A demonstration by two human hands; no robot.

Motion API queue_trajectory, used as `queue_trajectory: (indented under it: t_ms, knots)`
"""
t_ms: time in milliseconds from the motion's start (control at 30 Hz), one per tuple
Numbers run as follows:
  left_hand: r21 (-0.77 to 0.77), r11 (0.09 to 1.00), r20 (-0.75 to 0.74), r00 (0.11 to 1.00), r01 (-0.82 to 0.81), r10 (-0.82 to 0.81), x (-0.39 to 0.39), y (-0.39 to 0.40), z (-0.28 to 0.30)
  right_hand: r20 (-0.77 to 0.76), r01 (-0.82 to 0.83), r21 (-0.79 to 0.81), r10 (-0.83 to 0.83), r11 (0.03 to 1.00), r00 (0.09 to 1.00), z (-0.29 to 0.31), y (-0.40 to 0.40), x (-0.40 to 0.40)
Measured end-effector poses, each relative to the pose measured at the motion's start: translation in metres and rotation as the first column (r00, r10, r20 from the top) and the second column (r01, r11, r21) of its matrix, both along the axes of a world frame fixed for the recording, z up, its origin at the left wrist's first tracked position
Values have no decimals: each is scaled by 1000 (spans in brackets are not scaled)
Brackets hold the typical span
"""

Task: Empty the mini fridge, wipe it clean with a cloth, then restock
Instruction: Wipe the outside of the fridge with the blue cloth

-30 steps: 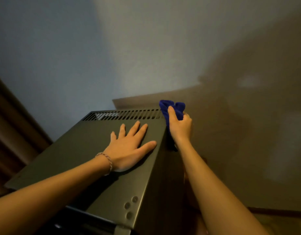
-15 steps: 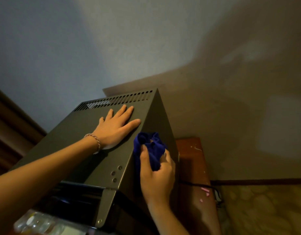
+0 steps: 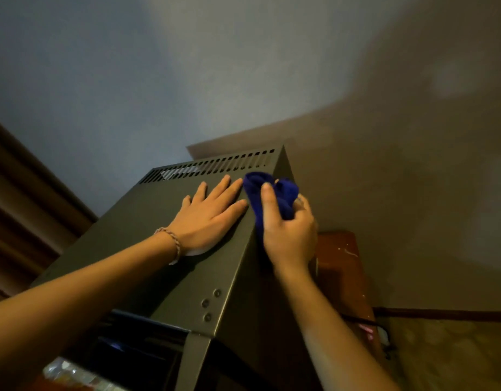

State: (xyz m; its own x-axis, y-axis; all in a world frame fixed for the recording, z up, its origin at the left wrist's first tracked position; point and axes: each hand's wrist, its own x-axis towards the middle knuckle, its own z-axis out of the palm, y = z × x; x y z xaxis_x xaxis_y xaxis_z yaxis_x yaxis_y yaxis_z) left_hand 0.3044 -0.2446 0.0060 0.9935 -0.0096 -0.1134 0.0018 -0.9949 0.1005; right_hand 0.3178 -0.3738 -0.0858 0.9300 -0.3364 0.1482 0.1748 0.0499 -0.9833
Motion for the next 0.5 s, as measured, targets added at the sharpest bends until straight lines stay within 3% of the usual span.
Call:
queue_trajectory:
  t_ms: [267,500]
  knots:
    - [4,1000,-7,1000,24,-24,4,5,-3,-230,-68,106,91,992,969,-19,-9,113]
    - [0,999,6,999,40,-40,5,6,-4,-307,-115,155,158,981,938,-66,-17,129]
